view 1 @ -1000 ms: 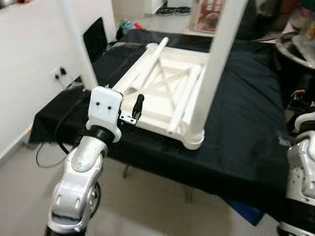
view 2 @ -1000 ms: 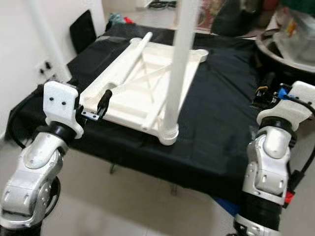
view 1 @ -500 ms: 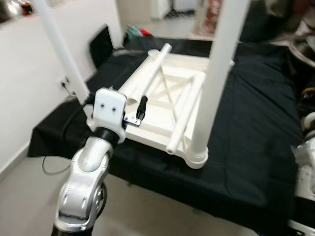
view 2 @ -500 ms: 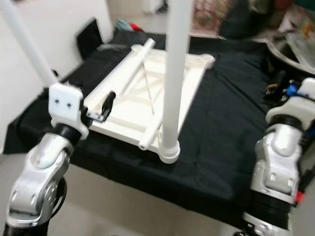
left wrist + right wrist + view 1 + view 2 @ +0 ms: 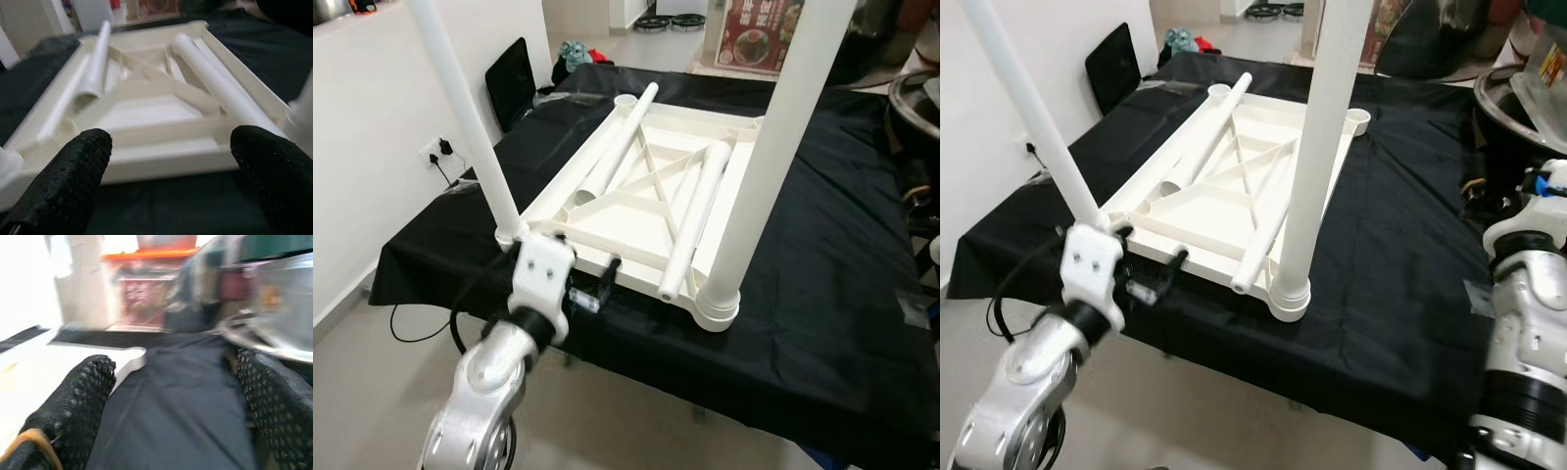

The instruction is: Building children table

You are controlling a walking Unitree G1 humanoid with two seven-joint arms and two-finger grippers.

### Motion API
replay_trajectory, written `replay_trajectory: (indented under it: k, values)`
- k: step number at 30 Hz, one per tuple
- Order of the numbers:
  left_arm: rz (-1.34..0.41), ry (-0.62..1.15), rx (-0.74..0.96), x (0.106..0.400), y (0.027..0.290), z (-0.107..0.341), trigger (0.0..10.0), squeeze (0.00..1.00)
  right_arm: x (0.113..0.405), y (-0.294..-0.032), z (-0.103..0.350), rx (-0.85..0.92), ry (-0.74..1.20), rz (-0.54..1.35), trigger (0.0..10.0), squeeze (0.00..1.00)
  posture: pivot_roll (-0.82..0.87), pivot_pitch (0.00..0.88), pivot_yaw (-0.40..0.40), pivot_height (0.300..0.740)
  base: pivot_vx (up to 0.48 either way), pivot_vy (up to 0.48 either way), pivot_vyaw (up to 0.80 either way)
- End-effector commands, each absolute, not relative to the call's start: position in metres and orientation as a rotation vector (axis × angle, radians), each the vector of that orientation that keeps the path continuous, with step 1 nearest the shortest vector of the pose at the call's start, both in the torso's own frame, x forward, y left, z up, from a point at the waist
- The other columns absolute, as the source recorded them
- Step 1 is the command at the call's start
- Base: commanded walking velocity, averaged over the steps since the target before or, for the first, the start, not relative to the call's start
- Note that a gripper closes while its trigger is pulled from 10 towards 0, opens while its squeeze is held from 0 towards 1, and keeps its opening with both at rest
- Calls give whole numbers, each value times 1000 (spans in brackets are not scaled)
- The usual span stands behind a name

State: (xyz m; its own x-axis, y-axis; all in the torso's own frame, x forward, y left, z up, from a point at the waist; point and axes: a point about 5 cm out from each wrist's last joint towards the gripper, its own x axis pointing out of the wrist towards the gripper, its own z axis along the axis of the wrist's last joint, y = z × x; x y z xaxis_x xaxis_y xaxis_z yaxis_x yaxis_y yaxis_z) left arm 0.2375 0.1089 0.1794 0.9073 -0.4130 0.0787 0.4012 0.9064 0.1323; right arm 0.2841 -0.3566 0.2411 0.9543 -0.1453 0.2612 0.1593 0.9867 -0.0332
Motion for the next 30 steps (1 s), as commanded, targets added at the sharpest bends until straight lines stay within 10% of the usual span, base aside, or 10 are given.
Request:
replay_trajectory:
  k: [1,20,21,23,28,29,30]
  values:
    - [-449,-93,125,235,107,174,10000,0,282,-363,230,-48,-188,-70,10000,0,114,118,-10,740,0,0,0]
    - [-652,2,53,206,78,151,10000,0,247,-354,211,-98,135,591,10000,0,115,136,-2,740,0,0,0]
    - [-664,6,58,205,76,148,10000,0,250,-350,214,-94,110,606,10000,988,114,137,-1,740,0,0,0]
    - [-669,6,60,205,76,148,10000,0,254,-344,218,-89,86,636,10000,1000,115,138,-3,740,0,0,0]
    - [-684,1,70,204,75,147,10000,0,256,-333,221,-86,81,751,10000,1000,118,142,0,740,0,0,0]
    - [-687,1,71,204,75,147,10000,0,254,-329,219,-78,104,809,10000,118,119,143,-2,740,0,0,0]
    - [-687,1,71,204,75,147,10000,0,254,-329,219,-78,104,809,10000,118,119,143,-2,740,0,0,0]
